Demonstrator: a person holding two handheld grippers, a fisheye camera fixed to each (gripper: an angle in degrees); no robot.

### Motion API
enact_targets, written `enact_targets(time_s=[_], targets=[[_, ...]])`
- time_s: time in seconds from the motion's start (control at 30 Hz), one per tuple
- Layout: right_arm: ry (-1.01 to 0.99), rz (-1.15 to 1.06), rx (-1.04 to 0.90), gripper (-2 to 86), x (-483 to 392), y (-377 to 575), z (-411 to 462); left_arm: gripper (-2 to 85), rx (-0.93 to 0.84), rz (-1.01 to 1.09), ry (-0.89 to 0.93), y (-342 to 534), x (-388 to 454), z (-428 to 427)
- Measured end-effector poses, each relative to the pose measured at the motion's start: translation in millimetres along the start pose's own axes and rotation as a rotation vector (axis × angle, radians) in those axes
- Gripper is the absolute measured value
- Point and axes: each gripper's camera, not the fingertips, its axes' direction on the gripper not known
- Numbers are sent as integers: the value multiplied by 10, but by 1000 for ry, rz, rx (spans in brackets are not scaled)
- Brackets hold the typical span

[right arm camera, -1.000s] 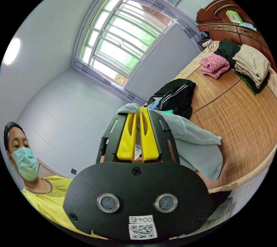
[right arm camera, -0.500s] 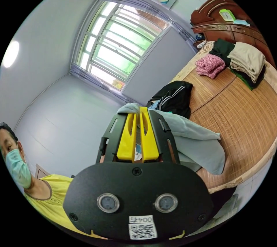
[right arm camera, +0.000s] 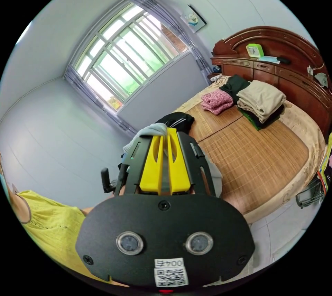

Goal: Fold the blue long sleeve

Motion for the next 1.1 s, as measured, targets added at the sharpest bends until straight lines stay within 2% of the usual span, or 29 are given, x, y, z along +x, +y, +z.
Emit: enact_targets(time_s=[0.13, 0.23, 0.43, 0.63, 0.87, 1.1], targets=[[-22, 43, -17, 0, 413, -216, -101, 1, 186, -96, 80, 10, -46, -529], [-50, 108, -57, 1, 802, -333, -85, 1, 250, -123, 101, 23, 33, -767], [-69, 189, -239, -1, 1543, -563, 151, 2, 252, -221, 185, -92, 132, -965], [-275, 242, -334, 1, 2105, -915, 344, 2, 316, -311, 215, -221, 328, -1129], [-508, 142, -378, 28, 2461, -1510, 354, 3, 385, -323, 175, -398, 792, -1309], [-593, 53, -413, 67, 2557, -1840, 456, 3, 442, -336, 119, -537, 1146, -1436]])
